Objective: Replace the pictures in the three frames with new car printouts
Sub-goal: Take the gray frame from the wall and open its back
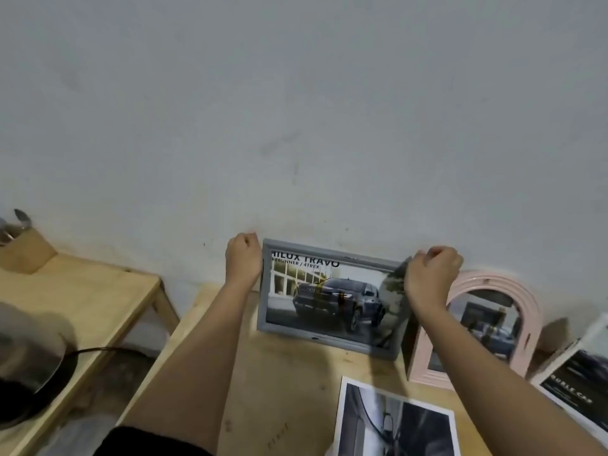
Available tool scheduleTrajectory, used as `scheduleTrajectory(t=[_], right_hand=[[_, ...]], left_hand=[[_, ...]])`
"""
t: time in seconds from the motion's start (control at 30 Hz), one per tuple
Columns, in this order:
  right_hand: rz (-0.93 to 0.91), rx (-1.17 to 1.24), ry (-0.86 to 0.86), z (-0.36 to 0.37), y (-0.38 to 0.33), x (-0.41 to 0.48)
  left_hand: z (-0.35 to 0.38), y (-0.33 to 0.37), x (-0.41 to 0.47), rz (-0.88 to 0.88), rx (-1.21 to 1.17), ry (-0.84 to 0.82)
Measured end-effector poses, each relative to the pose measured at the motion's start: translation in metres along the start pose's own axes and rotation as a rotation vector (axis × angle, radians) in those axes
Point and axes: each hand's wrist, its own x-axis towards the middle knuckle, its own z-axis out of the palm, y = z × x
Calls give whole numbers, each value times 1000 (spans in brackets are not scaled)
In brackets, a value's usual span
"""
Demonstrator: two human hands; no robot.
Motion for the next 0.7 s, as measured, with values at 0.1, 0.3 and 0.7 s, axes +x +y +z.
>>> scheduleTrajectory(t=[0.1,0.3,0.7], right_hand=[[57,-58,12,10,3,8],[215,-194,-101,17,9,15],[352,-115,-96,8,6,-13]], left_hand=[[2,1,6,-34,61,-53],[15,-3,13,-43,112,-18],[-11,0,-26,-64,126,167]])
